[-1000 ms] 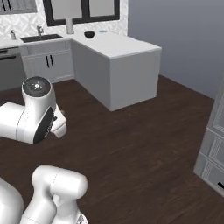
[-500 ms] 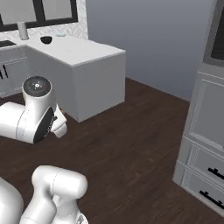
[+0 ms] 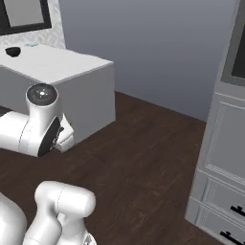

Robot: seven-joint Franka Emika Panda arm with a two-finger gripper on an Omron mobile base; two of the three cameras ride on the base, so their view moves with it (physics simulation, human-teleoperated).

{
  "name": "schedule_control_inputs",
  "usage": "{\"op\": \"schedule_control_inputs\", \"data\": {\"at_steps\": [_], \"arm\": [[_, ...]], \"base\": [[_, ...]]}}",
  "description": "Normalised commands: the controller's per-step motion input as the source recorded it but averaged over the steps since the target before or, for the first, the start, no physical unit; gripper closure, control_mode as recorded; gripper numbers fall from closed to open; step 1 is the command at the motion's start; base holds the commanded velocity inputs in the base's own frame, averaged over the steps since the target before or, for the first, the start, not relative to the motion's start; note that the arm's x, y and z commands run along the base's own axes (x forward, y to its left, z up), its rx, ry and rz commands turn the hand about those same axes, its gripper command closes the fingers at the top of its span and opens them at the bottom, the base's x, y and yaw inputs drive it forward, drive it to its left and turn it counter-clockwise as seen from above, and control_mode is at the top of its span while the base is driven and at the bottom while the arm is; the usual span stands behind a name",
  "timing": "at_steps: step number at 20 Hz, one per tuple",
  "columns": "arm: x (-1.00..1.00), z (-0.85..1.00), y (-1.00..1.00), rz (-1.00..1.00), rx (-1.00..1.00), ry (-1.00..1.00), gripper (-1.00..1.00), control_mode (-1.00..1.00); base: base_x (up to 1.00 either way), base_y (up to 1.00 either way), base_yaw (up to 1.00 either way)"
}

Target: Start the toaster. Once the lever pops up, take the bread to the plate on the dining counter.

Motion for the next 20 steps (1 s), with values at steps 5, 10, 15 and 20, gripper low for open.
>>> {"op": "schedule_control_inputs", "data": {"at_steps": [5,10,15,20], "arm": [[0.00,0.00,0.00,0.00,0.00,0.00,1.00,1.00],[0.00,0.00,0.00,0.00,0.00,0.00,1.00,1.00],[0.00,0.00,0.00,0.00,0.00,0.00,1.00,1.00],[0.00,0.00,0.00,0.00,0.00,0.00,1.00,1.00]], "base": [[1.00,0.33,-0.27],[1.00,0.13,-0.22],[1.00,0.06,-0.19],[1.00,0.10,-0.17]]}}
